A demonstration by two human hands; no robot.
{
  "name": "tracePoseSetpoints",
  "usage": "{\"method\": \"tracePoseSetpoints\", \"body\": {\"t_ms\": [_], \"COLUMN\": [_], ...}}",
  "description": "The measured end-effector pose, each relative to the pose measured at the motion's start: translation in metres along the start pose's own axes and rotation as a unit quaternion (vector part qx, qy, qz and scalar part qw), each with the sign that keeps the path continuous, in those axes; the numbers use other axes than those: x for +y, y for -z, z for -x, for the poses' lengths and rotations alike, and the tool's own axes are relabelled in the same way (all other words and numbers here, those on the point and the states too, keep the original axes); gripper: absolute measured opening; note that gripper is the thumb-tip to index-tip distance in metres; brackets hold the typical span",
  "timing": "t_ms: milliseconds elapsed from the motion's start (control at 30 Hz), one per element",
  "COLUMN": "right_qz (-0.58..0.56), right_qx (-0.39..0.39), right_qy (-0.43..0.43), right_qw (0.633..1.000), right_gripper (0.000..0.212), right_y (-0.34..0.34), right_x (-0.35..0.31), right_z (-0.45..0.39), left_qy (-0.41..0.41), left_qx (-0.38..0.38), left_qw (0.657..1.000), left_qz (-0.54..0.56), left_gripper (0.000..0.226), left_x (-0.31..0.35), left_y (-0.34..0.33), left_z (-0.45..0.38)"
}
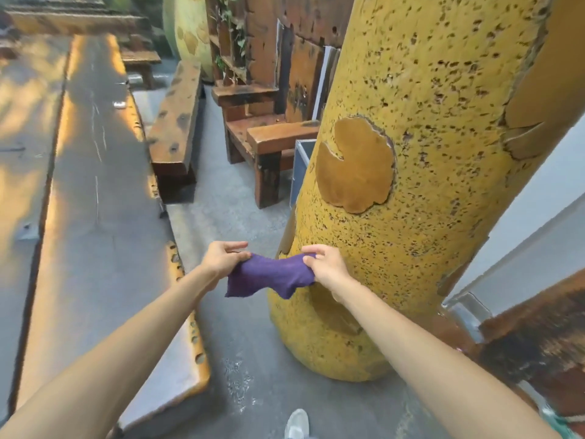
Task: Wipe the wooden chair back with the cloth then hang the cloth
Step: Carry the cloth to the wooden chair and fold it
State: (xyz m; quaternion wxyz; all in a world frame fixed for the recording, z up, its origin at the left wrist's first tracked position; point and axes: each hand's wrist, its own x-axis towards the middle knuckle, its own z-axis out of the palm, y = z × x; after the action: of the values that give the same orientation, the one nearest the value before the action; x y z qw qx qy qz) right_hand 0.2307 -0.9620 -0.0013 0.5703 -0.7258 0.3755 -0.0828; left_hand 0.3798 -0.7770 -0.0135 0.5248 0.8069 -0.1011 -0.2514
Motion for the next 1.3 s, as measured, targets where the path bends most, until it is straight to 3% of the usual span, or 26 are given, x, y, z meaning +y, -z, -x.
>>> {"method": "tracePoseSetpoints", "body": {"t_ms": [133,333,533,667,733,867,1067,1300], "right_qz": [0.108,0.144,0.202,0.301,0.351,0.445,0.388,0.239], "right_qx": [-0.050,-0.066,-0.037,-0.030,-0.027,-0.006,0.073,0.119], "right_qy": [0.060,0.076,0.087,0.119,0.123,0.140,0.135,0.141], "right_qw": [0.991,0.984,0.975,0.946,0.928,0.885,0.909,0.953], "right_gripper": [0.028,0.037,0.055,0.059,0.051,0.029,0.018,0.007], "right_y": [-0.026,-0.069,-0.117,-0.140,-0.145,-0.147,-0.155,-0.157], "right_x": [-0.040,-0.090,-0.130,-0.161,-0.182,-0.228,-0.315,-0.389], "right_z": [-0.085,-0.182,-0.276,-0.360,-0.407,-0.491,-0.596,-0.687], "left_qy": [0.021,0.026,-0.017,-0.055,-0.069,-0.126,-0.206,-0.287], "left_qx": [0.075,0.114,0.098,0.075,0.052,0.008,0.000,0.007], "left_qw": [0.997,0.993,0.971,0.952,0.949,0.930,0.922,0.906], "left_qz": [-0.007,-0.002,-0.216,-0.290,-0.303,-0.344,-0.328,-0.311], "left_gripper": [0.029,0.032,0.047,0.024,0.009,0.019,0.025,0.010], "left_x": [0.013,0.041,0.061,0.082,0.102,0.144,0.219,0.315], "left_y": [0.015,0.054,0.078,0.096,0.106,0.131,0.165,0.179], "left_z": [-0.068,-0.153,-0.269,-0.379,-0.439,-0.540,-0.673,-0.776]}}
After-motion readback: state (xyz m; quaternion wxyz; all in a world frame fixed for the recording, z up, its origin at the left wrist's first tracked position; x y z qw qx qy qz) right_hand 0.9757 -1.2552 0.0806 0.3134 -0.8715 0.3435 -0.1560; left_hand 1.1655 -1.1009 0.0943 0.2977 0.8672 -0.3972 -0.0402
